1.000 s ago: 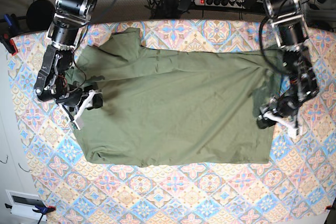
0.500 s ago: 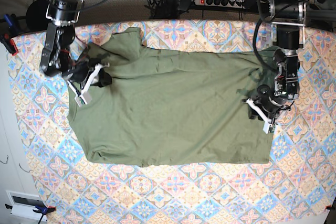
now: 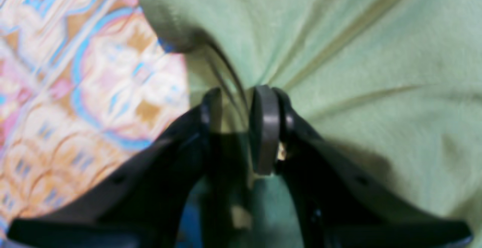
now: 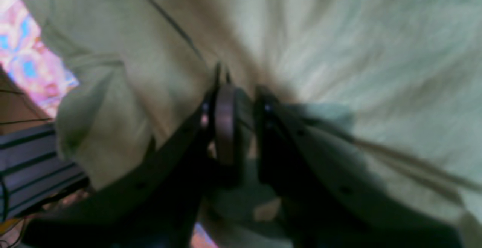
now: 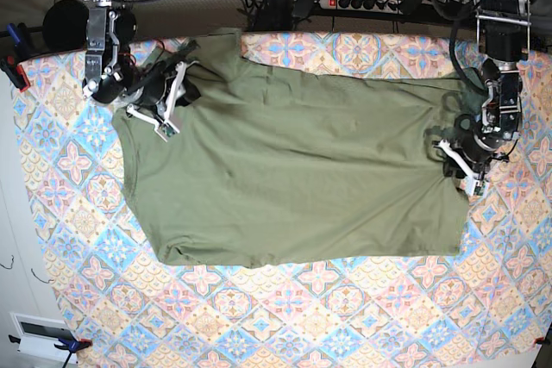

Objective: Layout the t-shirt on the table in an organized manner, then fold the t-shirt properly
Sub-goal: 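Grasp the shirt shoulders with both grippers and pull them apart to smooth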

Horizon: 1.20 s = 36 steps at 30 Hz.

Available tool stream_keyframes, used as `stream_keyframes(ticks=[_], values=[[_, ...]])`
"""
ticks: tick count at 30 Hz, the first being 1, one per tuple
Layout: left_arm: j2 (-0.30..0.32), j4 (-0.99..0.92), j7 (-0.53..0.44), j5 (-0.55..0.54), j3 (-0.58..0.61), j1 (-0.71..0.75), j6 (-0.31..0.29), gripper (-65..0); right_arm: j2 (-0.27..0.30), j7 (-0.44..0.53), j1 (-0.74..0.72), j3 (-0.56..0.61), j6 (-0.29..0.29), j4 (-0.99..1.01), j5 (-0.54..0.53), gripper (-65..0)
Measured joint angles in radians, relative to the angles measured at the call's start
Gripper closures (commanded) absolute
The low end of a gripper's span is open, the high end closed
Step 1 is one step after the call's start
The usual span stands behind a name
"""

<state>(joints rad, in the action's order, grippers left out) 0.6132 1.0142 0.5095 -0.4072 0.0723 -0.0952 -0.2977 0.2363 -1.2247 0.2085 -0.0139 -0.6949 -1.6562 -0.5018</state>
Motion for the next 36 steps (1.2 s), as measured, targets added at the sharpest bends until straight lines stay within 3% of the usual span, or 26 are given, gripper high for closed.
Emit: stream_keyframes(ticks=[6, 8, 11, 13, 17, 24, 27, 31, 36], values=[[0.018, -0.015, 0.042, -0.035, -0.108, 0.019, -0.002, -14.1, 0.002, -0.051, 0.033, -0.100, -0.008, -0.070, 0.002, -9.0], [0.016, -0.020, 0.074, -0.053, -0.174, 0.026, 0.011, -14.1, 0.007, -0.096, 0.043, -0.152, -0.006, -0.114, 0.062, -9.1], [0.025, 0.033, 0.134, -0.124, -0.218, 0.051, 0.058, -14.2, 0.018, -0.090, 0.047, -0.230, 0.000, -0.197, 0.058, -11.2], [0.031, 0.102, 0.131, -0.214, -0.233, 0.111, 0.050, -14.2, 0.018, -0.073, 0.056, -0.263, -0.001, -0.238, 0.043, -14.7], [0.021, 0.236, 0.141, -0.271, -0.272, 0.203, 0.054, -14.2, 0.008, -0.089, 0.080, -0.284, -0.004, -0.248, 0.044, -19.1], [0.024, 0.372, 0.257, -0.335, -0.288, 0.233, 0.053, -14.2, 0.008, -0.097, 0.037, -0.282, -0.001, -0.248, 0.049, -18.9], [0.021, 0.467, 0.321, -0.402, -0.365, 0.306, 0.039, -14.4, 0.011, -0.114, 0.036, -0.279, -0.001, -0.250, 0.041, -18.9], [0.027, 0.575, 0.385, -0.416, -0.475, 0.419, 0.062, -20.1, 0.013, -0.125, 0.096, -0.279, -0.001, -0.250, 0.047, -18.9], [0.020, 0.681, 0.396, -0.496, -0.572, 0.556, 0.040, -22.3, 0.010, -0.129, 0.179, -0.279, -0.001, -0.258, 0.054, -19.0]])
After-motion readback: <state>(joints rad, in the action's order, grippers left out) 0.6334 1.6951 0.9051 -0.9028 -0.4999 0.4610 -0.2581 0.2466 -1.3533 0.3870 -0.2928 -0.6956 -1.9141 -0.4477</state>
